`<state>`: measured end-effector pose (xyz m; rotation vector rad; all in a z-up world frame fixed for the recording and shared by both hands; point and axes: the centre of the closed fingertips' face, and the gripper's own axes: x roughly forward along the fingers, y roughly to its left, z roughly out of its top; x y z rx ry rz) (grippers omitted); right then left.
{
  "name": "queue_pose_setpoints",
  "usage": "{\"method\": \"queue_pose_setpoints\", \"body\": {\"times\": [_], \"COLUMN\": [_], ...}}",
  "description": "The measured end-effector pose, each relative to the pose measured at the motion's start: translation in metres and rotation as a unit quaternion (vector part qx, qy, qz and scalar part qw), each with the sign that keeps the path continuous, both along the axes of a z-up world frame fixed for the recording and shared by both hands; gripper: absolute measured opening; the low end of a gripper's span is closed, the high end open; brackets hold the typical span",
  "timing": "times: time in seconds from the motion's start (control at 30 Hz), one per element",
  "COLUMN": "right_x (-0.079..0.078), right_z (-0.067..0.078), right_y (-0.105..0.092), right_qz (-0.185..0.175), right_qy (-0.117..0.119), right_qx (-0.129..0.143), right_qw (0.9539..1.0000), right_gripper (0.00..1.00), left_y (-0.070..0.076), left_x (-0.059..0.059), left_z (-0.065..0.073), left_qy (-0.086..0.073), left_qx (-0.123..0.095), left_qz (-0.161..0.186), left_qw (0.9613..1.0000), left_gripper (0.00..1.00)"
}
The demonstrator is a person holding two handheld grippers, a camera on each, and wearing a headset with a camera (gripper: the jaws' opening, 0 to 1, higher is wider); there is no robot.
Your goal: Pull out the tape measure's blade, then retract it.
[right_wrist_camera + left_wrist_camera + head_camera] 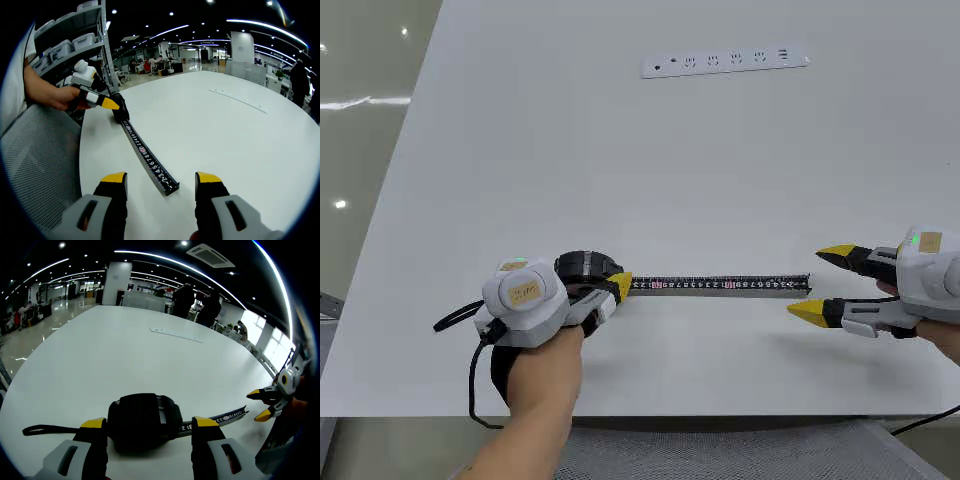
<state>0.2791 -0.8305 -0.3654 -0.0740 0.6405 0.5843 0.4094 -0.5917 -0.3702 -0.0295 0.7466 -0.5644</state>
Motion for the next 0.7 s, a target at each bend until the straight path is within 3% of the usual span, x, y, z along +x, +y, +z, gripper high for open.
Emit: {"method": "queue_pose_setpoints", "body": {"times": [0.37, 0.7], "right_x": [0.0031, 0.0054], "right_z": [-0.0041, -0.0098], "right_y": [0.0009, 0.0017], "right_qz": [0.016, 0.027], "right_qy": [0.003, 0.009], "right_qx": [-0.003, -0.002], "right_qw": [0.9999, 0.9996], "right_gripper": [0.51, 0.49], "left_y": [0.0050, 0.0039], "left_x": [0.0036, 0.0041], "left_z": [-0.0016, -0.0036], "left_qy": [-0.002, 0.000], "left_qx": [0.005, 0.014], "left_qz": [0.022, 0.025], "left_qw": [0.9997, 0.9996], "left_gripper": [0.59, 0.59]}}
